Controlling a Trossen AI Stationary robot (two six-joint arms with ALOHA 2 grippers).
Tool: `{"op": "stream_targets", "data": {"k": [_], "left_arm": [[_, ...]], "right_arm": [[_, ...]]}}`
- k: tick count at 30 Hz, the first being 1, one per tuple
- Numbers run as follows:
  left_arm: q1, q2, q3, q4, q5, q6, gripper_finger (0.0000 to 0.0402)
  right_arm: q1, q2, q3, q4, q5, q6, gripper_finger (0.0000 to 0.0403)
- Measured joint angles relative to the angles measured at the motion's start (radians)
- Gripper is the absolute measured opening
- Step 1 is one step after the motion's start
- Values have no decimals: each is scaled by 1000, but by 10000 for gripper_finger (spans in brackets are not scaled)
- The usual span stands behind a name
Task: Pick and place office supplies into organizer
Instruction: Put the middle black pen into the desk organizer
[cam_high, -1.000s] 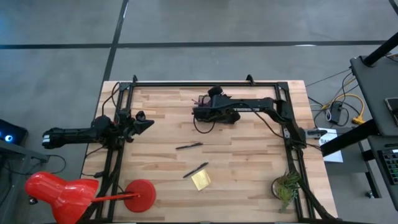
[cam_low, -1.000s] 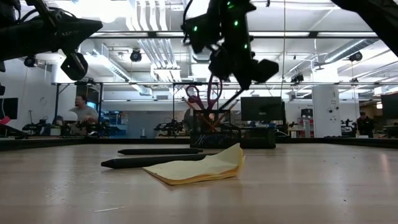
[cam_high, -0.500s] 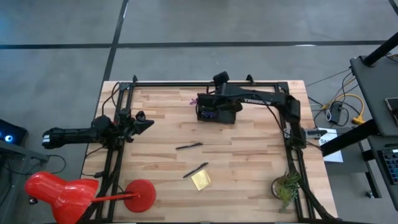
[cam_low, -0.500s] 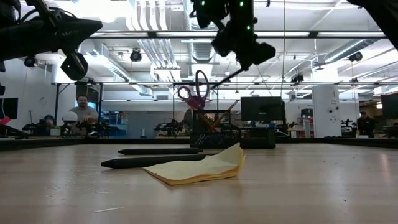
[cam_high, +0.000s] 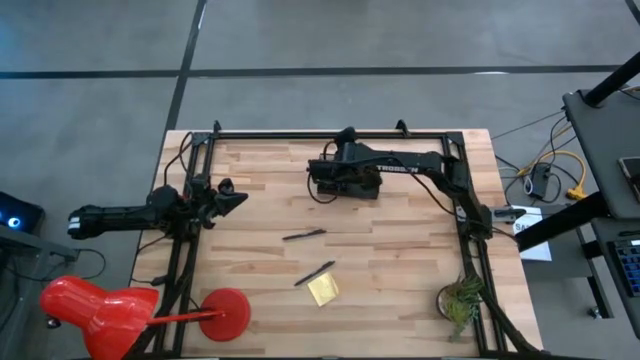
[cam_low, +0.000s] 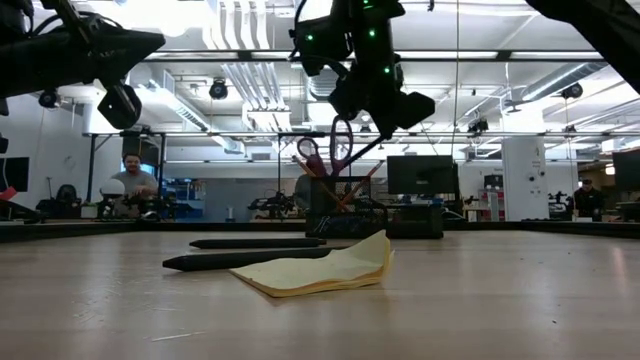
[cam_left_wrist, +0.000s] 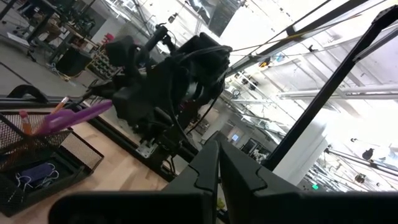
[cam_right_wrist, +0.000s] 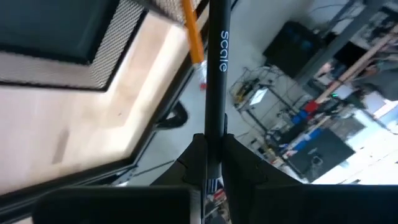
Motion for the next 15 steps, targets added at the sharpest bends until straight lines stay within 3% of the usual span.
{"op": "stream_targets", "data": {"k": [15], "left_arm": [[0, 0, 0, 0, 0, 0, 0]], "right_arm": [[-11, 32, -5, 10, -41, -3, 24]]}}
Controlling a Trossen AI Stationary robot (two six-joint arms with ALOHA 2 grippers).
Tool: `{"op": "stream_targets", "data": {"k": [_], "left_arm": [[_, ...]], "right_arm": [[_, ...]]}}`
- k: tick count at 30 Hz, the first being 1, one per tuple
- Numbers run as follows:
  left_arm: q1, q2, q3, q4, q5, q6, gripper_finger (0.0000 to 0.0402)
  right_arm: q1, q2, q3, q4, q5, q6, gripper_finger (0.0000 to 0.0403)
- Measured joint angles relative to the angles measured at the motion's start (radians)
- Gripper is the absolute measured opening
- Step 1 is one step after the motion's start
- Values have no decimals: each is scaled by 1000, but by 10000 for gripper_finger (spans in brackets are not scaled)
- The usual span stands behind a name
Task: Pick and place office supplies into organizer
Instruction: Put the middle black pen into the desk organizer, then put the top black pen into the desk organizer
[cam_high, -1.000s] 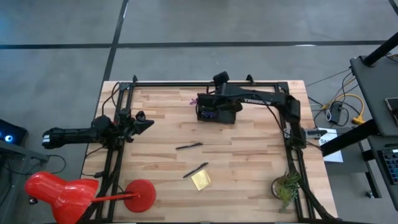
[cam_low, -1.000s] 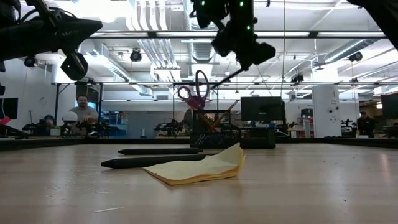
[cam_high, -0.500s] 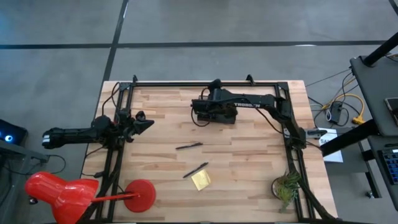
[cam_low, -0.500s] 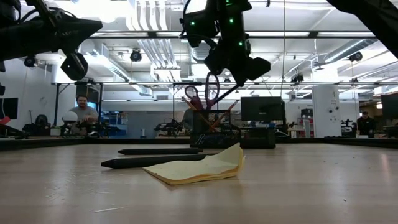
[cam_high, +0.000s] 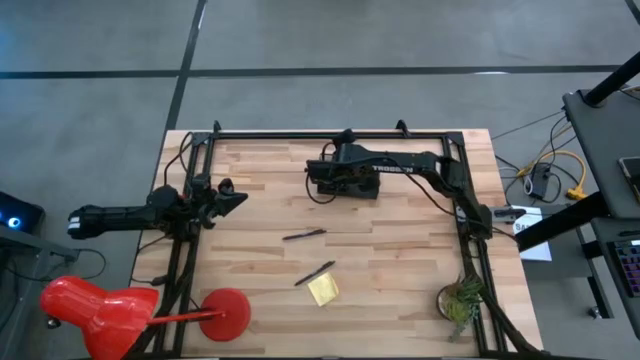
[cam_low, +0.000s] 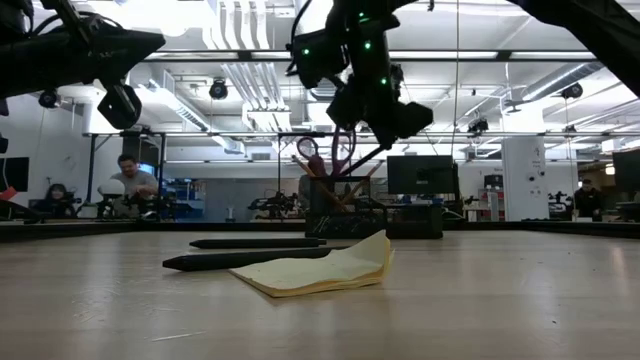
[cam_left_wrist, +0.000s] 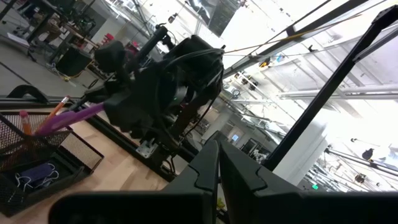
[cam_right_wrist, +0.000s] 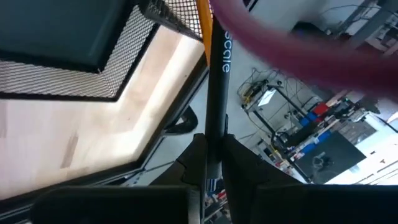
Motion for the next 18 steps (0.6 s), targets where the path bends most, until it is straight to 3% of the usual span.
{"op": "stream_targets", "data": {"k": [5, 12, 18], "left_arm": [[0, 0, 0, 0, 0, 0, 0], [0, 0, 0, 0, 0, 0, 0], [0, 0, 0, 0, 0, 0, 0]], "right_arm": [[0, 29, 0, 58, 22, 8, 47], [4, 28, 25, 62, 27, 52, 111], [14, 17, 108, 42, 32, 61, 151]]}}
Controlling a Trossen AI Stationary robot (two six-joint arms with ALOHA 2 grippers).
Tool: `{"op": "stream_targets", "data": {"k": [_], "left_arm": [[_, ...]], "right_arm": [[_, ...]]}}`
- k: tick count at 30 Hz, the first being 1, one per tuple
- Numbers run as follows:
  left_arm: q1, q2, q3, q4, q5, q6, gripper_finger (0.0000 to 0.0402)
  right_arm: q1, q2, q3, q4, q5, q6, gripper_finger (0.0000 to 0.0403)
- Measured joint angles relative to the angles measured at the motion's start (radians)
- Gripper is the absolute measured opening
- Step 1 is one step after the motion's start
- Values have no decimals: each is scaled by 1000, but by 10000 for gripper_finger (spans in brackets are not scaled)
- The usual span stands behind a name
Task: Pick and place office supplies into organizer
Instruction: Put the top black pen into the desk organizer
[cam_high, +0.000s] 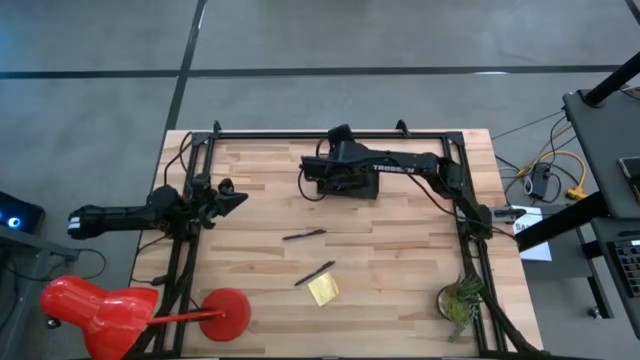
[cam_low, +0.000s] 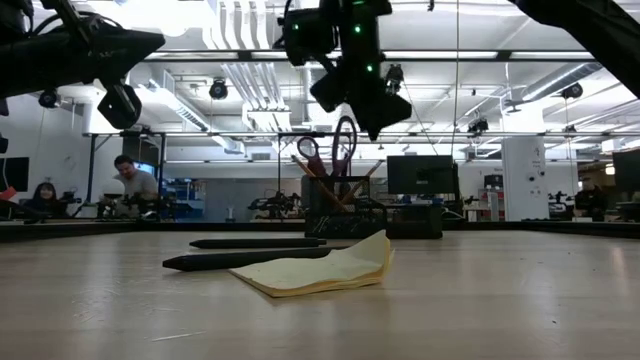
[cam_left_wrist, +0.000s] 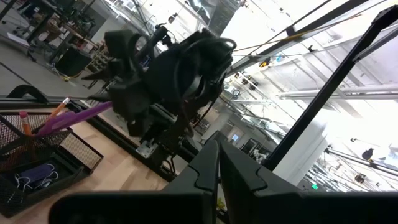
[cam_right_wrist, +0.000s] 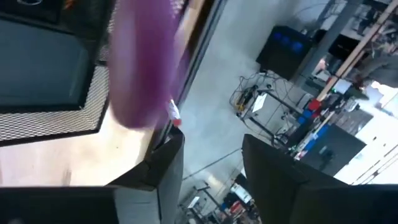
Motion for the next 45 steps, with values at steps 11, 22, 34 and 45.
{"op": "stream_targets", "data": {"k": [11, 22, 34, 45], "left_arm": [[0, -1, 0, -1, 0, 0, 0], [0, 0, 0, 0, 0, 0, 0], [0, -1, 0, -1, 0, 0, 0], [0, 0, 0, 0, 0, 0, 0]], "right_arm": [[128, -18, 123, -14, -773, 200, 164], [250, 66, -107, 393, -838, 223, 162], [190, 131, -178, 532, -867, 343, 180], [175, 140, -208, 606, -838, 351, 149]]}}
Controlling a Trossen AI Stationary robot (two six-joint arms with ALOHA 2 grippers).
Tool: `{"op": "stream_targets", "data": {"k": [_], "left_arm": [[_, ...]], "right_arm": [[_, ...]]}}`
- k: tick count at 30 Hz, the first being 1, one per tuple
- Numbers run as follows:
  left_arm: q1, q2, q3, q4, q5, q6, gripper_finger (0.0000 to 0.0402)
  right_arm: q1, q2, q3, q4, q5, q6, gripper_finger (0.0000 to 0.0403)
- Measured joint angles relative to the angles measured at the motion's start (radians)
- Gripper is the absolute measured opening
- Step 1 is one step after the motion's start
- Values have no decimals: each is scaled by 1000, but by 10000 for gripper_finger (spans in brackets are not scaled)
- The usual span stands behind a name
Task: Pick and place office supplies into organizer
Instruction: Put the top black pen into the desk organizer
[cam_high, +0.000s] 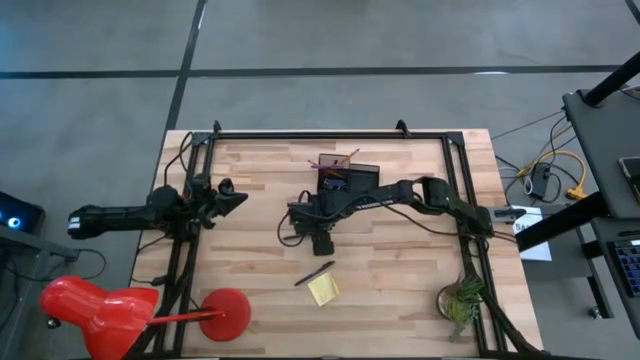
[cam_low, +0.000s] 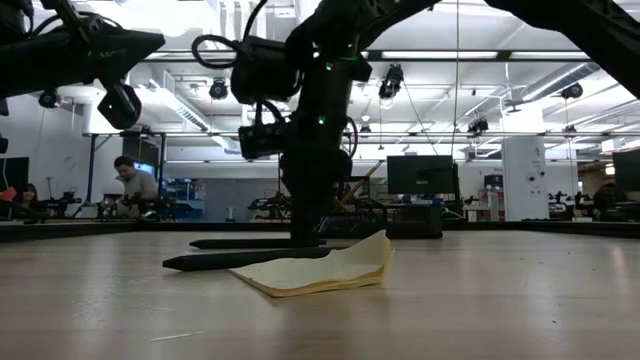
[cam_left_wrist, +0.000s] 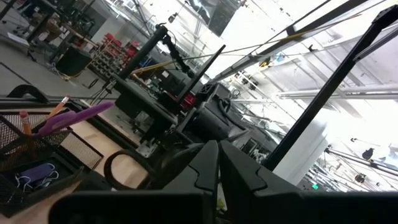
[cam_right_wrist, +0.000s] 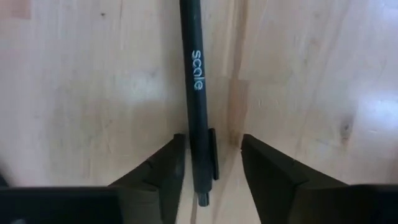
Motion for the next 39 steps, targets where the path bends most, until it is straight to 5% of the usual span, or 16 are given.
{"op": "stream_targets", "data": {"k": [16, 21, 31, 37, 39], "left_arm": [[0, -2, 0, 0, 0, 0, 0], [0, -2, 0, 0, 0, 0, 0], [0, -2, 0, 0, 0, 0, 0], [0, -1, 0, 0, 0, 0, 0], [0, -2, 0, 0, 0, 0, 0]], "right_arm": [[26, -8, -56, -32, 51, -154, 18], [29, -3, 39, -156, 130, -250, 14], [41, -63, 382, -483, 467, -274, 6], [-14, -53, 455, -485, 135, 81, 8], [-30, -23, 429, -443, 106, 159, 14]]}}
